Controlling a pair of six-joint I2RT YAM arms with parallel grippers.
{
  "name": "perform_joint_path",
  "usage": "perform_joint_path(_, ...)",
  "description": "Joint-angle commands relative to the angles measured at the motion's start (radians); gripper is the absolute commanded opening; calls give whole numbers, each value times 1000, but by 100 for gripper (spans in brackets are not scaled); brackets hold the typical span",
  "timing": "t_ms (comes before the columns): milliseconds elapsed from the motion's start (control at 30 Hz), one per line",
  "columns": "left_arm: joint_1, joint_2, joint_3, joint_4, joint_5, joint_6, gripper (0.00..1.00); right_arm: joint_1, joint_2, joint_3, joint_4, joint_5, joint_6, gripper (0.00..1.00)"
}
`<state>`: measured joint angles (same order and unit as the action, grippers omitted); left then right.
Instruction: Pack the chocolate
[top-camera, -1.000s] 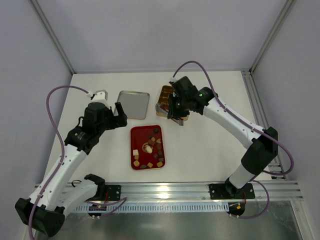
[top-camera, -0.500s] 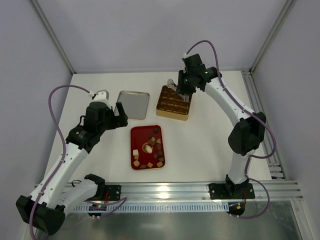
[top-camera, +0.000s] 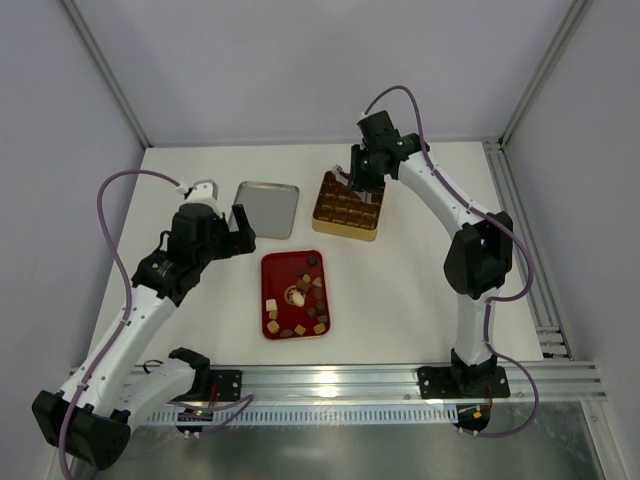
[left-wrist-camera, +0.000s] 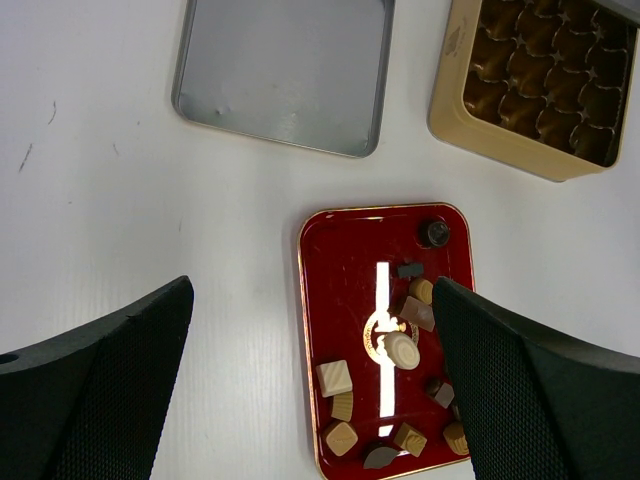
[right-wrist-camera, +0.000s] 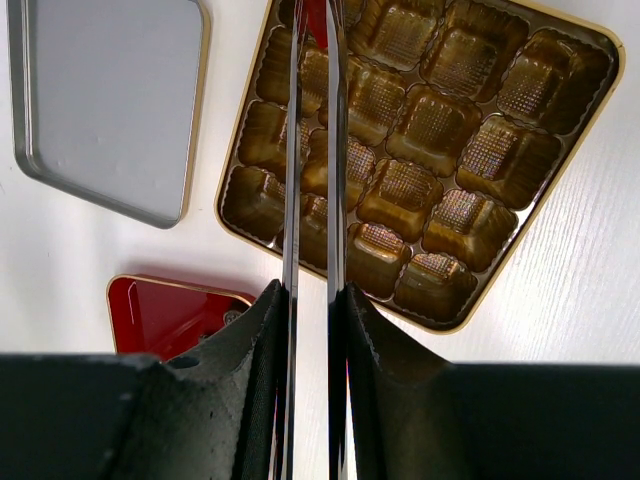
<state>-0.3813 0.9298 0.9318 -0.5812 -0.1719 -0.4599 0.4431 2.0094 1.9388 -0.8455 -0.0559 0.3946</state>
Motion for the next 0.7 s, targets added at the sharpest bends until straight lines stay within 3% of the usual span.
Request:
perform_joint_path(0, 1, -9, 22, 12, -9, 3, 100, 0, -14, 20, 37, -9, -8, 30)
perform_joint_path(667, -1, -20, 21, 12, -9, 4, 100, 9, 9, 38, 37, -7, 3, 39)
